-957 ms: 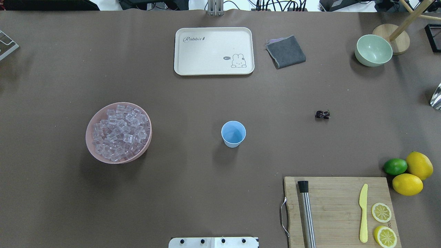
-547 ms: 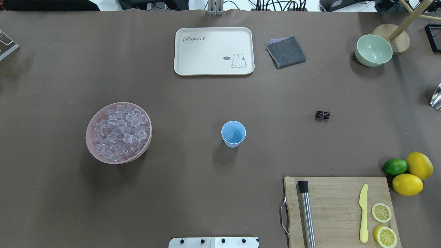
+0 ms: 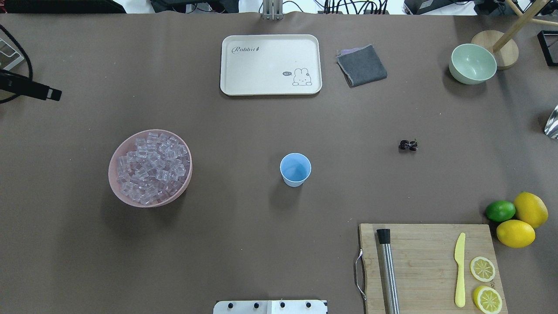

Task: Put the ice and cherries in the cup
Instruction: 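Move the left gripper over the pink bowl of ice cubes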

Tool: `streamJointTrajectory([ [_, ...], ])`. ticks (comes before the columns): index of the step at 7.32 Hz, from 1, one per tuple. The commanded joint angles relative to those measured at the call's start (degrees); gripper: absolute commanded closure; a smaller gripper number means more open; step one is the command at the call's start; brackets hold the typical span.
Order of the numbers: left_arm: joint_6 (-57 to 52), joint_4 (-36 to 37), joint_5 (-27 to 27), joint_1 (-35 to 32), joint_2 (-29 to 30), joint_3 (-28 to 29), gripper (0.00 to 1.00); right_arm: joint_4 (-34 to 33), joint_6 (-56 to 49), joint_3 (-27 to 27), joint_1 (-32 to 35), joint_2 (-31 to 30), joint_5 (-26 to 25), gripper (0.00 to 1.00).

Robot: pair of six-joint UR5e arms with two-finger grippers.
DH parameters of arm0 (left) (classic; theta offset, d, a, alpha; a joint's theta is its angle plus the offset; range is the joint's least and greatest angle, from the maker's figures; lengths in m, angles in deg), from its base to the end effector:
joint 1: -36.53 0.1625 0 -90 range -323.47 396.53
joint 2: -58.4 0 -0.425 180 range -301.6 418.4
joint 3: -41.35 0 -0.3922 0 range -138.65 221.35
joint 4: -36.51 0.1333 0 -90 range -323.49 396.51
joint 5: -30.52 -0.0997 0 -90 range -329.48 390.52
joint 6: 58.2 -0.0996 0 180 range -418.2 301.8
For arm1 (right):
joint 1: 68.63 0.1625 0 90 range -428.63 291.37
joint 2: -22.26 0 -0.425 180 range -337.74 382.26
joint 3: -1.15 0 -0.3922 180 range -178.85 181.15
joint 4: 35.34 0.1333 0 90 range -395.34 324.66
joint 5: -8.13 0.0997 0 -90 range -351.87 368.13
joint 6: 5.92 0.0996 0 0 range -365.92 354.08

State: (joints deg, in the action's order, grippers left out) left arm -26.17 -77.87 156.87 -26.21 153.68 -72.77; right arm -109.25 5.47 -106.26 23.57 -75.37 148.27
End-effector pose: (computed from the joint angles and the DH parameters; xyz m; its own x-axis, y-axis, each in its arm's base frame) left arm 0.1650 -0.4824 0.3601 0.5648 0.3945 -0.7248 0.0341 0.8664 0.4982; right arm 0.0740 -0.4451 0.5311 0.6336 -0.1264 0.7633 -0.1629 0.9427 0.2913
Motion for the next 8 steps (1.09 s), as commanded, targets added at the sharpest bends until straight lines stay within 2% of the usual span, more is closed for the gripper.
streamJointTrajectory([
  [1, 4.8, 0.0, -11.7, 12.1, 1.4, -1.9, 0.00, 0.4, 0.0, 0.0, 0.0, -0.6, 0.1, 0.00],
  [2, 4.8, 0.4, -18.5, 17.0, 1.2, -1.9, 0.00, 0.5, 0.0, 0.0, 0.0, -0.7, 0.1, 0.00],
  [3, 4.8, 0.6, -22.2, 21.4, 1.1, -1.7, 0.00, 0.6, -0.1, 0.0, 0.0, -1.1, 0.1, 0.00],
  [5, 4.7, 2.7, -25.0, 26.9, 1.1, -1.9, 0.00, 0.6, -0.1, 0.0, 0.0, -1.3, 0.2, 0.00],
  [6, 4.4, 4.4, -28.6, 29.8, 1.3, -2.0, 0.00, 0.6, -0.1, 0.0, 0.0, -1.3, 0.2, 0.00],
  [8, 2.5, 5.7, -29.1, 30.3, 0.9, -2.6, 0.02, 0.6, -0.1, 0.1, 0.0, -1.3, 0.1, 0.00],
])
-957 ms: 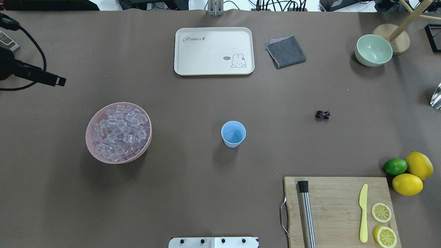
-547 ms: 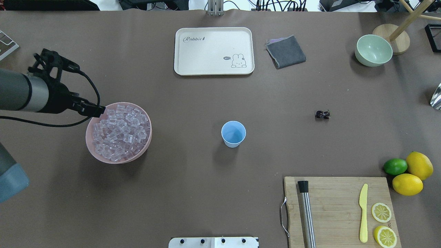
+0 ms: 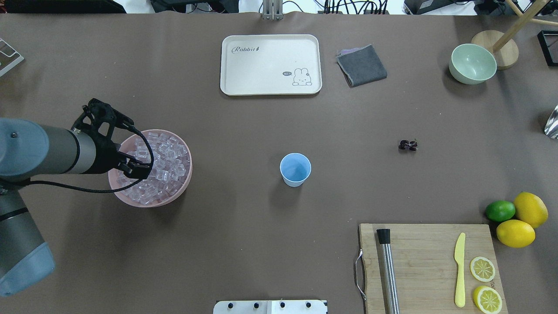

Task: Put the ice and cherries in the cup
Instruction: 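Move the left gripper over the pink bowl of ice cubes, then lower the left gripper into the bowl and grasp an ice cube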

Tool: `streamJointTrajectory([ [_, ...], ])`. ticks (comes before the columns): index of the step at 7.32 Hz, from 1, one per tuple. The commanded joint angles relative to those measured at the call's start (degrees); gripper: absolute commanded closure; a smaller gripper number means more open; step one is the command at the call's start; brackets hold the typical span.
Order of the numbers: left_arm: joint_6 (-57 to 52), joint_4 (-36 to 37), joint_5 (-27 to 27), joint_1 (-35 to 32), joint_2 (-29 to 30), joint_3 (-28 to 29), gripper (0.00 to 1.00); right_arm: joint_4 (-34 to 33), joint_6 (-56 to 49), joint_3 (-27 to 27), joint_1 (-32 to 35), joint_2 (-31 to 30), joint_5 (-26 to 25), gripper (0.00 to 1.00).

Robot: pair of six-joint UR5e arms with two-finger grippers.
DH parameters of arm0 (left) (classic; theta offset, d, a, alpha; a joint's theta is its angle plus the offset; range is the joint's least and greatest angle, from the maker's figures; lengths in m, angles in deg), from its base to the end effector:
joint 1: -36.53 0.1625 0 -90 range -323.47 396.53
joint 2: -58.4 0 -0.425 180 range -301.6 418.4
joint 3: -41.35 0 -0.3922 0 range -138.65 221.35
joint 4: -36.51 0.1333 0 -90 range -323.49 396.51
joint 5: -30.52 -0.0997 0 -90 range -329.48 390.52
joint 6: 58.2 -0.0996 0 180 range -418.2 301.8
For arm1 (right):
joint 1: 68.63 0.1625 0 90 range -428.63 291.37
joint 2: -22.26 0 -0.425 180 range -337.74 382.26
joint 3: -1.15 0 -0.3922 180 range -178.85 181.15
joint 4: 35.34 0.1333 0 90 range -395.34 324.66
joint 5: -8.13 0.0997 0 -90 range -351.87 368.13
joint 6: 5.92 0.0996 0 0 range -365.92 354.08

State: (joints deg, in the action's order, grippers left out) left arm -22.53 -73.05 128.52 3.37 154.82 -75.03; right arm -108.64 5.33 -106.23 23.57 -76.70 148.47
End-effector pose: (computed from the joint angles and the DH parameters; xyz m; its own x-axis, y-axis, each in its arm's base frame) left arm 0.3668 -0.3823 0.3537 0.6632 0.5277 -0.5308 -0.1533 0.7899 0.5937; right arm 0.0734 -0.4365 0.5401 0.6310 -0.1198 0.7665 -0.1610 0.9463 0.2804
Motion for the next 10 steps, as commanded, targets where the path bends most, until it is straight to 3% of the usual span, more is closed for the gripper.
streamJointTrajectory([
  [1, -1.3, 2.2, -0.8, 1.3, -0.3, -0.3, 0.03, 0.0, 0.0, 0.0, 0.0, 0.0, -0.1, 0.00],
  [10, -3.0, 6.5, -1.1, 4.3, -1.1, -0.1, 0.03, -0.1, 0.0, 0.2, 0.0, 0.0, -0.1, 0.00],
])
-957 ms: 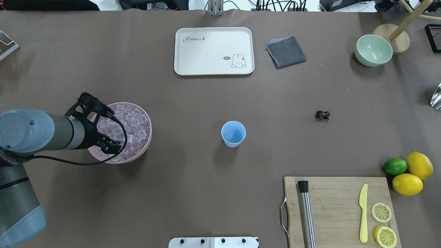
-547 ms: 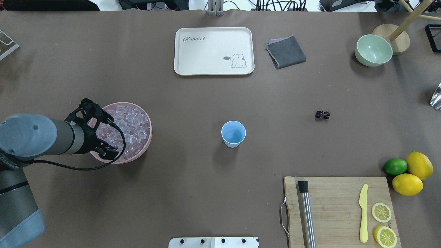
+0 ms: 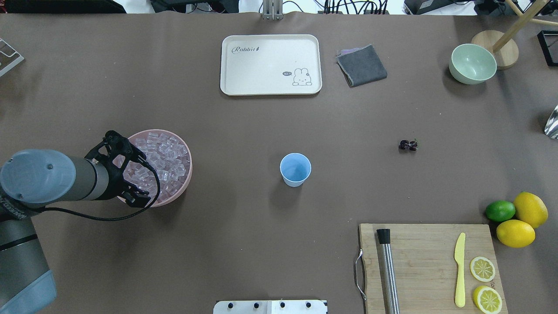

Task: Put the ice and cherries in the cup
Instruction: 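Lower the left gripper into the bowl and grasp an ice cube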

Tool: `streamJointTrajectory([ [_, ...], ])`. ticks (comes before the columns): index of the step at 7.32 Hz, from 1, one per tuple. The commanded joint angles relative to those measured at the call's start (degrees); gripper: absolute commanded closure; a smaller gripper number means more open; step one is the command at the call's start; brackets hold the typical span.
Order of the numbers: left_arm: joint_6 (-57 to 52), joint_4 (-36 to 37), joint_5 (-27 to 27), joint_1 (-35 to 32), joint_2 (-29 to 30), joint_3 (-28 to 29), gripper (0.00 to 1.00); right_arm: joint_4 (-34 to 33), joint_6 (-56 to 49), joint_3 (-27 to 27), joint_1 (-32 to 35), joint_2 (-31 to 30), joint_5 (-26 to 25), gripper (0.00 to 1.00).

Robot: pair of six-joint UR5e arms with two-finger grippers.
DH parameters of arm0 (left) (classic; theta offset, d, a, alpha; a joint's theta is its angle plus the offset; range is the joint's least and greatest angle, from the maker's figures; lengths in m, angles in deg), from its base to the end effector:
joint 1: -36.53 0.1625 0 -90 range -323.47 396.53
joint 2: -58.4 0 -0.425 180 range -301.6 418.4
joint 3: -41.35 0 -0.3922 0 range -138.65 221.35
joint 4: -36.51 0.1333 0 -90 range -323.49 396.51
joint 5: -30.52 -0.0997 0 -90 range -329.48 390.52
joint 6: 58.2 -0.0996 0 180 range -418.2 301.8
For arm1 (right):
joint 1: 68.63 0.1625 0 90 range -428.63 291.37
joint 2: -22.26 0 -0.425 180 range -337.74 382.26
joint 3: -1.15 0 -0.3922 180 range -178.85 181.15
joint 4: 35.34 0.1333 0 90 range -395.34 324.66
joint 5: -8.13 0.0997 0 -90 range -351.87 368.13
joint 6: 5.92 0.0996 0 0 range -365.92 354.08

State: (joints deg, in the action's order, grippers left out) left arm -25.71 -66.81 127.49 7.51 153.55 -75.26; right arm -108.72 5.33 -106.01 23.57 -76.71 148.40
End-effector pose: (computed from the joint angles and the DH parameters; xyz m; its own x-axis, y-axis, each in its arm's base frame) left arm 0.3889 -0.3544 0.3786 0.6745 0.5833 -0.4526 -0.3025 0.7776 0.5512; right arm 0.0735 -0.4366 0.5424 0.6318 -0.1153 0.7665 -0.1612 0.9477 0.2754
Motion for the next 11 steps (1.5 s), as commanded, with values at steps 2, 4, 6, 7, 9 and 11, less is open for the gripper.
streamJointTrajectory([
  [2, 0.8, 0.6, 0.0, 0.8, 0.4, 0.6, 0.03, 0.0, 0.0, 0.0, 0.0, 0.0, 0.0, 0.00],
  [4, 0.9, 1.4, 0.0, 1.5, 1.0, 0.9, 0.03, 0.0, 0.1, 0.4, 0.0, 0.1, 0.0, 0.00],
  [6, 1.0, 1.8, 0.0, 1.5, 2.7, 2.4, 0.03, 0.0, 0.1, 0.5, 0.0, 0.1, 0.0, 0.00],
  [7, 1.0, 1.7, 0.0, 1.5, 3.5, 3.6, 0.03, 0.0, 0.1, 0.5, 0.0, 0.1, -0.1, 0.00],
  [9, 1.0, 1.8, 0.1, 1.5, 3.7, 3.9, 0.08, 0.0, 0.1, 0.5, 0.0, 0.2, -0.1, 0.00],
  [11, 1.0, 1.8, 0.1, 1.3, 3.8, 4.1, 0.26, 0.0, 0.1, 0.5, -0.1, 0.3, -0.1, 0.00],
])
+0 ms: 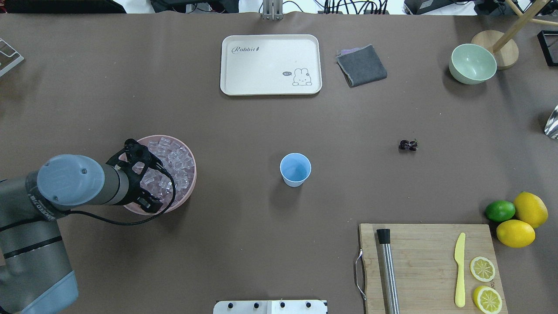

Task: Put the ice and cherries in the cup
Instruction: 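Lower the left gripper into the bowl and grasp an ice cube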

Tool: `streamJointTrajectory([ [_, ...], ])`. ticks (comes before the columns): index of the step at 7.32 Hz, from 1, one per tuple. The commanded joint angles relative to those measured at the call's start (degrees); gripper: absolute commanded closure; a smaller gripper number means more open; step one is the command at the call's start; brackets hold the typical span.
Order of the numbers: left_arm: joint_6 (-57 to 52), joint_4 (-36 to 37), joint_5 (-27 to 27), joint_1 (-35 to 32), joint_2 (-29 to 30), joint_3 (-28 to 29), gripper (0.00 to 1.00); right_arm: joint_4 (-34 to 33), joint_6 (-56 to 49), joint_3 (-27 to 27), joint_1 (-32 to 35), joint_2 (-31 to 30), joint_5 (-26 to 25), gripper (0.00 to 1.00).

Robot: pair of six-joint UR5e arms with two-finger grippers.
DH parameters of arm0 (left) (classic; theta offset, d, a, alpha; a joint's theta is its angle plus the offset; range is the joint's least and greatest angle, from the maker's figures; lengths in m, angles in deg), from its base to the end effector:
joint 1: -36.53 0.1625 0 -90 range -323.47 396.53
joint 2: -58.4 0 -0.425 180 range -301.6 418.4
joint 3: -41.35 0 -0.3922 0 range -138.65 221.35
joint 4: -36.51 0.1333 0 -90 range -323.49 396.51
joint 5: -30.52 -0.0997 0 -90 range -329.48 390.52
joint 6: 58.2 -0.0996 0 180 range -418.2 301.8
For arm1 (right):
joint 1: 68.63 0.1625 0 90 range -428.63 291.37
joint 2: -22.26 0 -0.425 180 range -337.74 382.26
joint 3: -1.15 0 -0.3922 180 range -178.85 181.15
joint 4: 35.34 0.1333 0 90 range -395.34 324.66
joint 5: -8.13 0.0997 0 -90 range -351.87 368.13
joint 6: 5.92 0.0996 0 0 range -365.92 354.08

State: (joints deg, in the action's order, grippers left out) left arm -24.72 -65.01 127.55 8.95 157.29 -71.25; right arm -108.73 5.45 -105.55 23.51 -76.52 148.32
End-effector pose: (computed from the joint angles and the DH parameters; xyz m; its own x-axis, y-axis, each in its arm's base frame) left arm 0.4230 -0.3576 0.3818 0.6791 0.5792 -0.4509 -0.3279 0.7890 0.5196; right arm 0.0732 -0.4383 0.5451 0.6322 -0.1098 0.7670 -0.1618 0.9494 0.2692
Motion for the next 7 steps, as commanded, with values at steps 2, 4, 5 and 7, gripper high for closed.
streamJointTrajectory([
  [2, -0.1, -0.1, 0.1, -0.1, 0.1, 0.2, 0.46, -0.1, 0.1, 0.1, 0.0, 0.2, -0.1, 0.00],
  [4, -0.2, 0.0, 0.3, -0.2, 0.1, 0.2, 0.61, -0.1, 0.1, 0.1, 0.0, 0.3, -0.1, 0.00],
  [5, -0.2, 0.0, 0.4, -0.4, 0.2, 0.1, 0.68, -0.1, 0.1, 0.1, 0.0, 0.4, 0.0, 0.00],
  [7, -0.2, 0.0, 0.4, -0.7, 0.2, -0.3, 0.87, -0.1, 0.1, 0.1, 0.0, 0.5, 0.0, 0.00],
])
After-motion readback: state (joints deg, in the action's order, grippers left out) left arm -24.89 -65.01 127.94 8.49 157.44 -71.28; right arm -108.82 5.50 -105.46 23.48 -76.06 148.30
